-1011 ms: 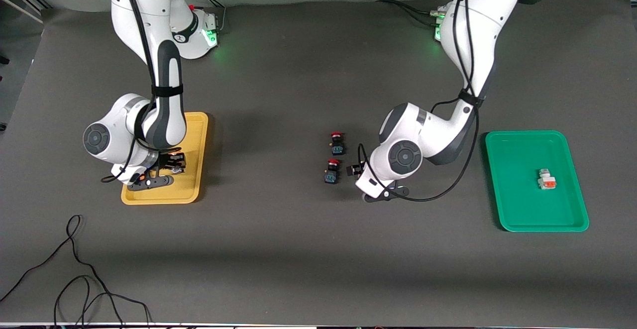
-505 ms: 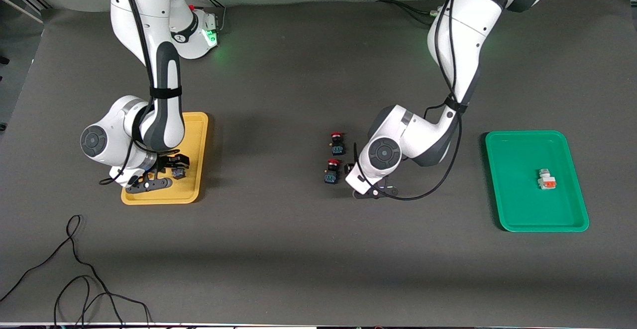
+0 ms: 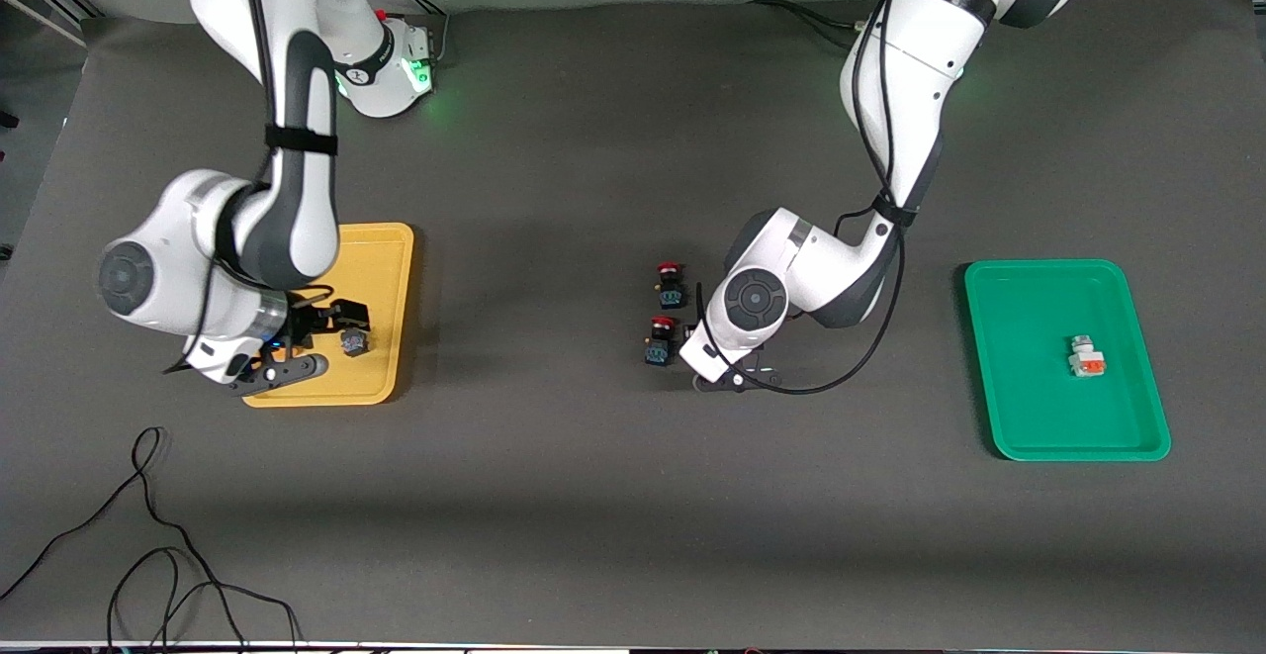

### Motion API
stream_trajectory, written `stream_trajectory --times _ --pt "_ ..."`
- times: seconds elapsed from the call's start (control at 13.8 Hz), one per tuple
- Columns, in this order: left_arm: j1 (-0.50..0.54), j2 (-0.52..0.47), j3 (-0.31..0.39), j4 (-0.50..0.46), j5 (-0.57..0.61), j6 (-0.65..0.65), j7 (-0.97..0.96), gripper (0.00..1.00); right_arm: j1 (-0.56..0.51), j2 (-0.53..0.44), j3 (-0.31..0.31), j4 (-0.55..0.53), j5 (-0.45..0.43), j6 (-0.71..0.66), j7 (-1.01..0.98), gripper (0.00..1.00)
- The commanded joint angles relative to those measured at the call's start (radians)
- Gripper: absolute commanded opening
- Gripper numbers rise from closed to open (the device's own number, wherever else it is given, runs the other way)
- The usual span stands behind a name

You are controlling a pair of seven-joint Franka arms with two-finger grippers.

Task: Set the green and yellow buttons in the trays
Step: 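Grasp the second white button with the left gripper while the right gripper withdraws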

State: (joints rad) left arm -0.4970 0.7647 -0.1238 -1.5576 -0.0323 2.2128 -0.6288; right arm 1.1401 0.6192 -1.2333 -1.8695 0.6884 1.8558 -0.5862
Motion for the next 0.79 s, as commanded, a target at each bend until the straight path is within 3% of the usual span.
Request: stream_trajectory --times 0.0,0.43,0.72 --pt "-0.005 -0.019 0.013 -0.009 -0.004 -0.002 -0.015 0.0 0.004 -0.016 -0.055 0.143 -0.053 -0.149 0.032 1.0" --pt "0.047 -0.172 0.023 0.008 -0.011 -0.212 -0.01 0.0 0.006 -0.016 -0.169 0.352 -0.09 -0.38 0.032 1.0" --pt "0.158 -0.32 0.021 0.043 0.0 -0.419 0.018 0.0 0.006 -0.076 -0.166 0.389 -0.165 -0.429 0.075 1.0"
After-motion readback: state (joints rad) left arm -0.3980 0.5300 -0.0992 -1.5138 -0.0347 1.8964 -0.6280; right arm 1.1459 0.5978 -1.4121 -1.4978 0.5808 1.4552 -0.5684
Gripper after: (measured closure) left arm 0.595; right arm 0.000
